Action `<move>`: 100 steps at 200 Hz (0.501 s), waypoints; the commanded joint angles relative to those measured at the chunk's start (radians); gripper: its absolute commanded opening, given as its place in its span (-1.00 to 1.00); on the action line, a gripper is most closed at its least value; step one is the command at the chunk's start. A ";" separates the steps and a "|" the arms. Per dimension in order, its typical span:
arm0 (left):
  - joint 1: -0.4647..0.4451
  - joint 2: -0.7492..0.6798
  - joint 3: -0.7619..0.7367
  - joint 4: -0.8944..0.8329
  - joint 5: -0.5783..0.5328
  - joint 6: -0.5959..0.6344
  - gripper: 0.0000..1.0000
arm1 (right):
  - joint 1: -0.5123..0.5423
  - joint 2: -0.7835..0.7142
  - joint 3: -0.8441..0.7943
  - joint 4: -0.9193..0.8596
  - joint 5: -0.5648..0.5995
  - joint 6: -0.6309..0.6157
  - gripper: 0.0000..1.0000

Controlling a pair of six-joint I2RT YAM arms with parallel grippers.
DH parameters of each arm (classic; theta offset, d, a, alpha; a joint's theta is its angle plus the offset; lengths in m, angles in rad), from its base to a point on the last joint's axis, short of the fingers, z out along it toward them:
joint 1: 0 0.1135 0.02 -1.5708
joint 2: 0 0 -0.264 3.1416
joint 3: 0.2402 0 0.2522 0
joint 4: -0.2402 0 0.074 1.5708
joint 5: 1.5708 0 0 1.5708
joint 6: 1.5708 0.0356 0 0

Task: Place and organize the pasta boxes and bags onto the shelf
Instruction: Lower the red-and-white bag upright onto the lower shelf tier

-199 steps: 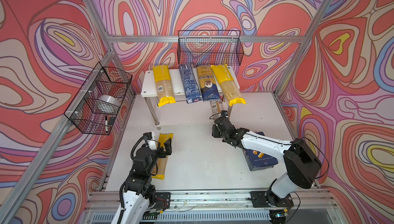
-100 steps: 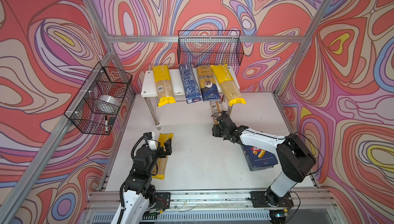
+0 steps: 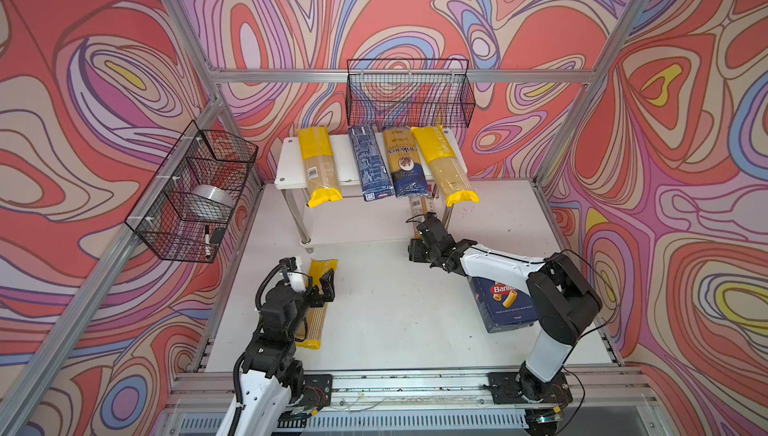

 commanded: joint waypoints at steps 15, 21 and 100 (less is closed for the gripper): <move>0.003 -0.001 -0.003 -0.001 -0.009 -0.007 1.00 | -0.009 -0.036 -0.016 0.057 0.025 -0.014 0.32; 0.003 0.001 -0.004 0.000 -0.008 -0.007 1.00 | -0.009 -0.043 -0.019 0.057 0.028 -0.015 0.32; 0.003 0.003 -0.003 0.002 -0.009 -0.005 1.00 | 0.039 -0.283 -0.264 0.218 0.089 -0.010 0.35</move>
